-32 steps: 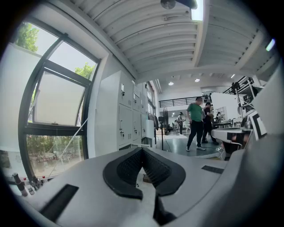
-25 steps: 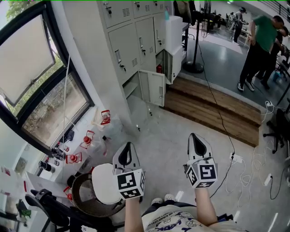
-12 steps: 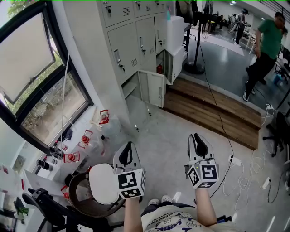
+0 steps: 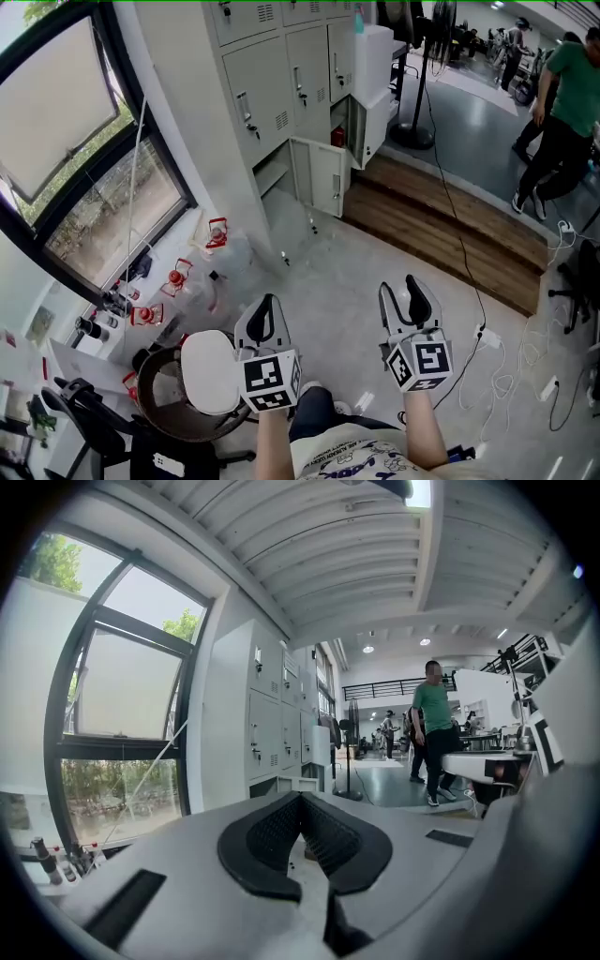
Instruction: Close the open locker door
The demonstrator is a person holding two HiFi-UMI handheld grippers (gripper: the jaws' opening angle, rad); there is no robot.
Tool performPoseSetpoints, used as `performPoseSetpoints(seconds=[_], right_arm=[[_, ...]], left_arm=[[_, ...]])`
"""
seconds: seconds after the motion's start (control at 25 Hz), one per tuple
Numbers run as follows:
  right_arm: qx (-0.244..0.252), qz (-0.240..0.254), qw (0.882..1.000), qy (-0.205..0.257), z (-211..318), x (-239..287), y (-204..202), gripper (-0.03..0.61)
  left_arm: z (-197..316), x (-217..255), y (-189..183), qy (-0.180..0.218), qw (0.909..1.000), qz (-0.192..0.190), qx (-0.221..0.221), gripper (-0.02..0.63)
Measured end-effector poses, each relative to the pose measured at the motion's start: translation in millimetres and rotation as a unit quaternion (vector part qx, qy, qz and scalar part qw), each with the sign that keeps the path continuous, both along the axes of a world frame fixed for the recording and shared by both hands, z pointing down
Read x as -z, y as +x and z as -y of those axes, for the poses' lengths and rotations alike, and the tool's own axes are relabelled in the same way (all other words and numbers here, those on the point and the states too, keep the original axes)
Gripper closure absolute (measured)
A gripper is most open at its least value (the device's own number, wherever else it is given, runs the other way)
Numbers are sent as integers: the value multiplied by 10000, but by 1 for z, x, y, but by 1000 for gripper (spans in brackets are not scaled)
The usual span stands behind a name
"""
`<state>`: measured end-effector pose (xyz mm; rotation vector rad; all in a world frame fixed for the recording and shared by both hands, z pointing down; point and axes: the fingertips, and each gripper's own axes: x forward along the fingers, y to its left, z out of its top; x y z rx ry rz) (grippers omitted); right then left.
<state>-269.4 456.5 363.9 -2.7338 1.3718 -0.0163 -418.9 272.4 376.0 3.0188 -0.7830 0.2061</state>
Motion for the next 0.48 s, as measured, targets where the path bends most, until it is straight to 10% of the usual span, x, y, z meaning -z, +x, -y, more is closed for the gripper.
performPoseSetpoints(seconds=[0.48], right_arm=[[-153,101,9998,-100,37,-14,66,367]], left_arm=[[39,-10,73,-42,9998,60,-193,609]])
